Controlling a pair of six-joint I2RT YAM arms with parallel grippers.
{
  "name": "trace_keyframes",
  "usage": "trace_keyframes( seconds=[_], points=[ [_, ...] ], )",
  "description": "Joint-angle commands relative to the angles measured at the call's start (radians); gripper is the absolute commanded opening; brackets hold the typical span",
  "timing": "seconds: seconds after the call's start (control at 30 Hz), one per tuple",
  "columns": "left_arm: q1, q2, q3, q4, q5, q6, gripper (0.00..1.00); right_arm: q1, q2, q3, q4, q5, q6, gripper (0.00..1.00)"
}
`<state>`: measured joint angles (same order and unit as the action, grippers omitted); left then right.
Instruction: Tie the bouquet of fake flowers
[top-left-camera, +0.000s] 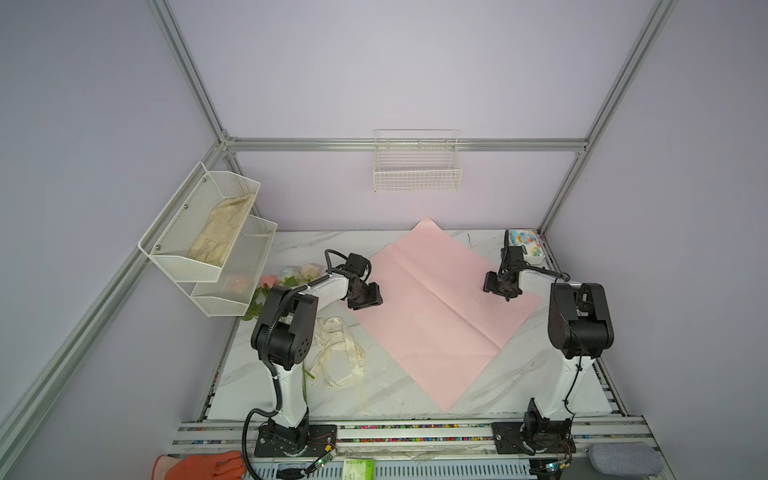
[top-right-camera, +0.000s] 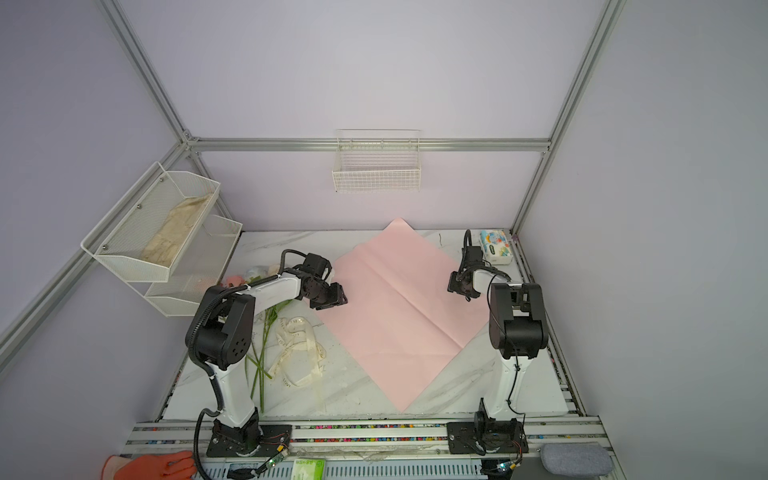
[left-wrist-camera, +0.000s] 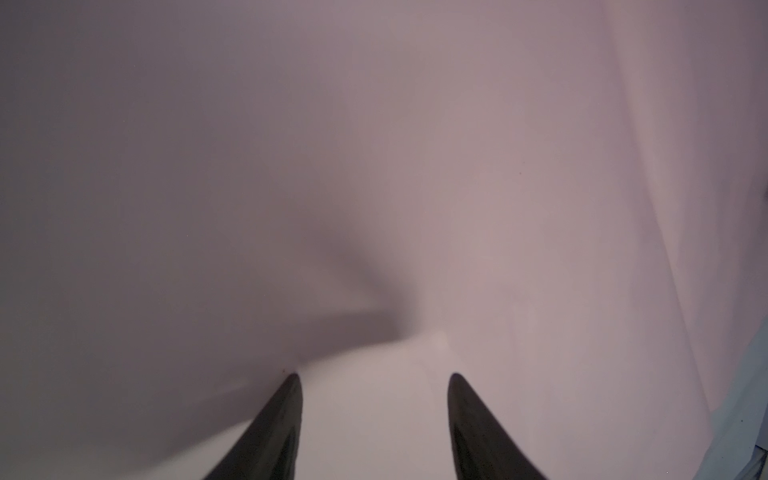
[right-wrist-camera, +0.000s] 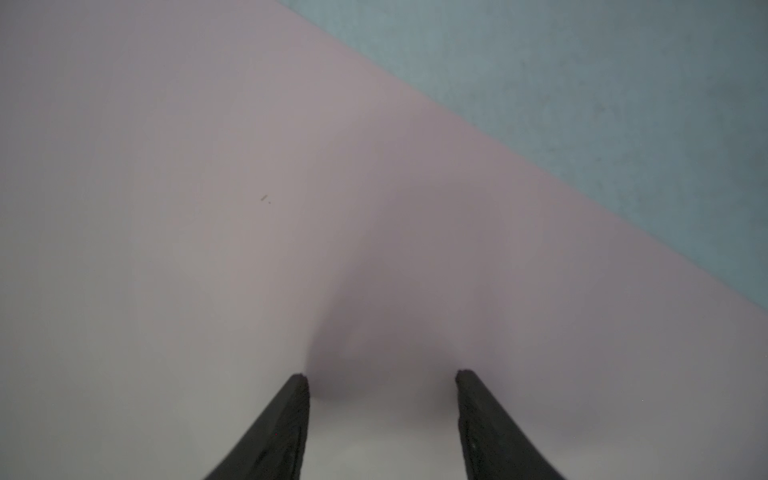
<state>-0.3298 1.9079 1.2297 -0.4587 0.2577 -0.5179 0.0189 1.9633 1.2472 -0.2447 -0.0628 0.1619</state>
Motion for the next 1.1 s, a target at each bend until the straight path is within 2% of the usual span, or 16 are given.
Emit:
trace_keyframes(
  seconds=[0.0, 0.1, 0.2, 0.27, 0.33, 0.4, 0.53, 0.73, 0.87, 1.07],
  points=[
    [-0.018, -0.047, -0.104, 0.03, 0.013, -0.049, 0.54, 0.001, 0.034, 0.013, -0.045, 0.017, -0.037, 0.59],
    [-0.02, -0.083, -0.144, 0.041, 0.002, -0.071, 0.52, 0.001, 0.018, 0.001, -0.007, -0.012, -0.072, 0.59],
    [-0.025, -0.143, -0.157, 0.045, 0.003, -0.073, 0.53, 0.001, 0.018, 0.04, -0.051, -0.025, -0.081, 0.59],
    [-0.025, -0.202, -0.142, 0.039, -0.004, -0.065, 0.53, 0.002, -0.023, 0.036, -0.037, -0.077, -0.069, 0.59],
    [-0.025, -0.256, -0.114, 0.0, -0.05, -0.044, 0.55, 0.008, -0.074, 0.035, -0.02, -0.155, -0.057, 0.59],
    [-0.016, -0.305, -0.082, -0.078, -0.14, -0.032, 0.55, 0.032, -0.117, 0.033, -0.009, -0.235, -0.046, 0.59],
    [0.029, -0.384, -0.059, -0.246, -0.338, -0.011, 0.55, 0.151, -0.173, 0.015, 0.022, -0.305, -0.013, 0.58],
    [0.158, -0.47, -0.103, -0.405, -0.492, 0.059, 0.49, 0.364, -0.173, 0.015, 0.075, -0.326, 0.056, 0.54],
    [0.259, -0.465, -0.131, -0.411, -0.459, 0.105, 0.48, 0.446, -0.146, 0.037, 0.108, -0.341, 0.073, 0.52],
    [0.322, -0.342, -0.066, -0.441, -0.432, 0.166, 0.33, 0.475, -0.1, 0.087, 0.086, -0.354, 0.074, 0.5]
  ],
)
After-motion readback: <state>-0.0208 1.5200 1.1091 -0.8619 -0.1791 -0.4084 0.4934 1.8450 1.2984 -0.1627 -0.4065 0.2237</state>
